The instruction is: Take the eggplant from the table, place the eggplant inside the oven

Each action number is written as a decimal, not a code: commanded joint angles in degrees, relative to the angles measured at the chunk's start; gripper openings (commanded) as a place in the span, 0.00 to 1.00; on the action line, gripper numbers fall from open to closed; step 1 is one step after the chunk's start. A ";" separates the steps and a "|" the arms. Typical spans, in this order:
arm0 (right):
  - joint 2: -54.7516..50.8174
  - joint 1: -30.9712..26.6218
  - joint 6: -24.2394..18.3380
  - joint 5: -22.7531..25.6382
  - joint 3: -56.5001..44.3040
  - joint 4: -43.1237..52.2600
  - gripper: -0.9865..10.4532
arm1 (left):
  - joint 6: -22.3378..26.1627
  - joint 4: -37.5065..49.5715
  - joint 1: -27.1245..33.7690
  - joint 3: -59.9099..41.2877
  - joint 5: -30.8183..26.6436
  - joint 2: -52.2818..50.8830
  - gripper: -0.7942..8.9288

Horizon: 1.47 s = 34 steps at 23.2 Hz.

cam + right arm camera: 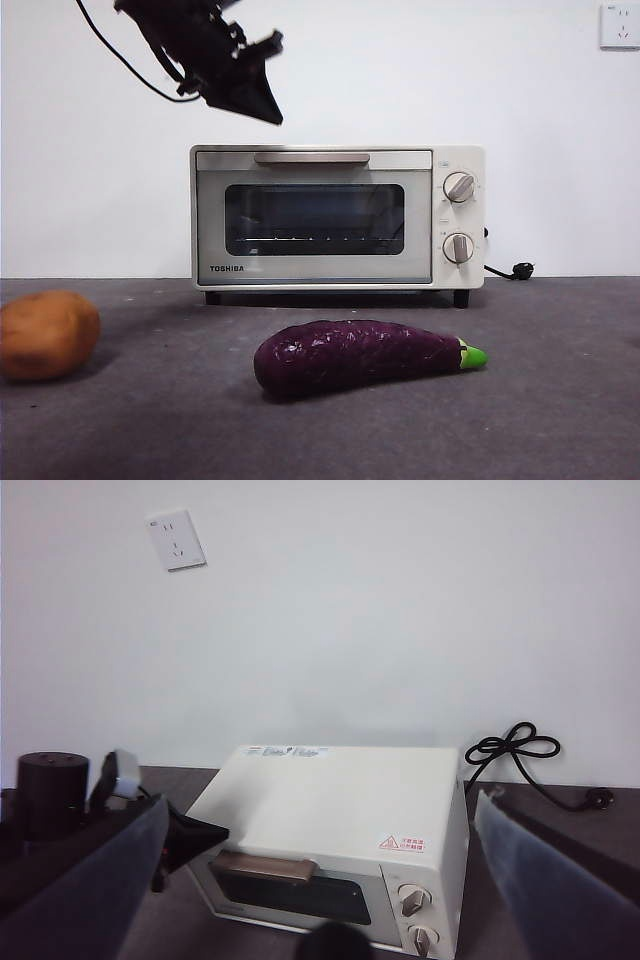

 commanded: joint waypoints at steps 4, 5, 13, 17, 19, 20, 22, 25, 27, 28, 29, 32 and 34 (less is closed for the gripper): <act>-0.02 0.04 -0.59 -0.22 0.28 -0.26 0.64 | 2.45 1.09 -0.83 0.13 -0.79 2.40 0.08; -0.02 0.04 -0.59 -0.22 0.28 -0.33 0.64 | 2.45 1.11 -0.90 0.13 -1.11 2.71 0.08; 0.20 0.04 -0.63 -0.20 0.28 -1.33 0.64 | 2.67 0.39 -0.90 0.13 -1.84 4.66 0.08; 0.33 0.04 -0.63 -0.20 0.28 -1.33 0.64 | 3.39 -1.73 -1.07 0.13 -1.81 4.98 0.08; 0.39 0.04 -0.63 -0.20 0.28 -1.33 0.64 | 4.57 -2.99 -1.33 0.13 -1.79 4.98 0.08; 0.55 0.04 -0.63 -0.22 0.28 -1.31 0.64 | 5.20 -3.67 -1.53 0.13 -1.81 4.98 0.08; 0.63 0.04 -0.61 -0.22 0.28 -1.42 0.64 | 5.44 -4.81 -1.88 0.13 -1.77 4.98 0.08; 0.74 0.04 -0.63 -0.22 0.28 -1.44 0.64 | 5.42 -6.45 -2.43 0.13 -1.53 4.98 0.08; 0.76 0.04 -0.63 -0.20 0.28 -1.33 0.64 | 5.42 -7.43 -2.93 0.13 -1.33 4.98 0.08; 0.85 0.04 -0.63 -0.20 0.28 -1.31 0.64 | 5.42 -7.87 -3.19 0.13 -1.33 4.98 0.08; 0.96 0.04 -0.68 -0.22 0.28 -1.31 0.64 | 5.42 -8.41 -3.52 0.13 -1.33 4.98 0.08; 1.14 0.04 -0.68 -0.22 0.28 -1.44 0.64 | 5.42 -9.84 -4.42 0.13 -1.31 4.98 0.08; 1.36 0.04 -0.70 -0.22 0.28 -1.42 0.64 | 5.40 -10.80 -5.07 0.13 -1.31 4.98 0.08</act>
